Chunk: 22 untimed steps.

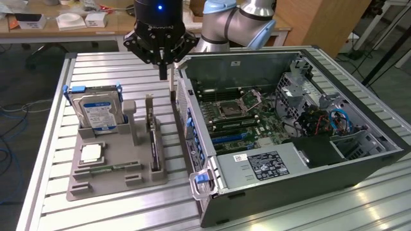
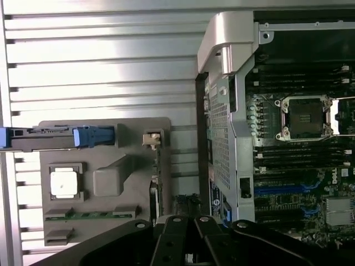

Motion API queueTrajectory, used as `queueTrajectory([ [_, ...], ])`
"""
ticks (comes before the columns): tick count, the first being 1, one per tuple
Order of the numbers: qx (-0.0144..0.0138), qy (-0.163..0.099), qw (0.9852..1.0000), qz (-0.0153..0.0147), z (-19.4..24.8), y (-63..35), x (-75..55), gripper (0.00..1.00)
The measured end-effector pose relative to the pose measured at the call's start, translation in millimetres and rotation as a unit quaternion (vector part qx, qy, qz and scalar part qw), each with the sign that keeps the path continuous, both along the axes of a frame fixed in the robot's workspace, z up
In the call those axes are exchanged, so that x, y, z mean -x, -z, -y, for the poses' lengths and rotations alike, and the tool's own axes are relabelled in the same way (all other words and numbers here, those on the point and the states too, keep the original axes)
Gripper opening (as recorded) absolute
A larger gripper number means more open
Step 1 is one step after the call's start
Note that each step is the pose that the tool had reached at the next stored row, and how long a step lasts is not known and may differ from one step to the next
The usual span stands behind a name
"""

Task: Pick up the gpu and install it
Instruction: 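Reach for the gpu, then pick up the gpu and move the gpu toward the slot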

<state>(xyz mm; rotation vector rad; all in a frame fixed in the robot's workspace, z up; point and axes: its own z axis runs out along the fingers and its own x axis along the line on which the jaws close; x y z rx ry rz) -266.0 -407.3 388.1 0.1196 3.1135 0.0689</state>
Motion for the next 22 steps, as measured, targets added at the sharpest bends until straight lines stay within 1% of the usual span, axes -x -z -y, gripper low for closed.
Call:
queueTrajectory([
  [4,0.0,0.0,1.0,0.0,1.5,0.1,5.9,0.11],
  [11,0.0,0.0,1.0,0.0,2.8,0.3,14.3,0.11],
  [22,0.0,0.0,1.0,0.0,2.7,0.3,14.9,0.11],
])
